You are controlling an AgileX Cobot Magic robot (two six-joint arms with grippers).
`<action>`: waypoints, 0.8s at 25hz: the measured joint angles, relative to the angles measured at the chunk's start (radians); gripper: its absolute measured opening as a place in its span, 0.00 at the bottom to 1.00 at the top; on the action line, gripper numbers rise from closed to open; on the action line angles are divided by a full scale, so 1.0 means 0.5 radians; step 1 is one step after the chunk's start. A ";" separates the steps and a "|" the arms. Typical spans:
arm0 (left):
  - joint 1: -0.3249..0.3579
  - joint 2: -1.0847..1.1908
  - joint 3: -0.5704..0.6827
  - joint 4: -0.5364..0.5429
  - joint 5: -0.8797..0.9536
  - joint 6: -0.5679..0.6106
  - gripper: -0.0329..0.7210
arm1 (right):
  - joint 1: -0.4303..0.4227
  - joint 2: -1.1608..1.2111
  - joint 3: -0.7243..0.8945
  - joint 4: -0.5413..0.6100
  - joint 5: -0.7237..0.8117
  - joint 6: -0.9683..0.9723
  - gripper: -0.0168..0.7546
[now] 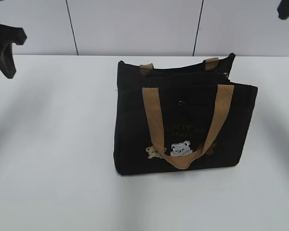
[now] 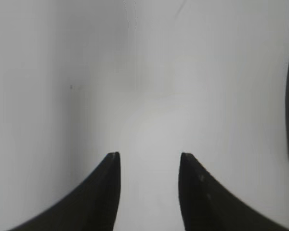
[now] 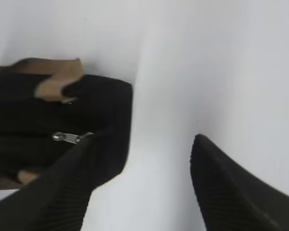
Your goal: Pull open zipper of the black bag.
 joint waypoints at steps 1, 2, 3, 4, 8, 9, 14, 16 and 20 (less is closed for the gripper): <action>0.021 -0.038 0.005 0.000 0.004 0.002 0.44 | -0.053 -0.007 0.046 0.000 0.000 -0.046 0.63; 0.050 -0.081 0.015 -0.002 0.004 0.005 0.44 | -0.093 -0.020 0.096 0.000 0.000 -0.074 0.63; 0.079 -0.122 0.039 -0.005 0.004 0.006 0.44 | -0.133 -0.044 0.168 0.000 -0.002 -0.097 0.63; 0.115 -0.175 0.069 -0.005 0.004 0.006 0.44 | -0.165 -0.072 0.253 0.000 -0.002 -0.108 0.63; 0.211 -0.436 0.248 0.037 0.007 0.006 0.44 | -0.213 -0.323 0.613 0.016 -0.002 -0.118 0.63; 0.214 -0.516 0.298 0.056 0.009 0.006 0.44 | -0.213 -0.418 0.690 0.026 -0.002 -0.121 0.63; 0.217 -0.923 0.624 0.091 0.014 0.006 0.44 | -0.213 -0.949 1.103 0.072 0.000 -0.126 0.63; 0.217 -1.115 0.756 0.091 0.016 0.006 0.44 | -0.213 -1.155 1.234 0.087 0.000 -0.127 0.63; 0.217 -1.543 1.017 0.085 0.022 0.006 0.44 | -0.213 -1.608 1.474 0.109 0.000 -0.127 0.63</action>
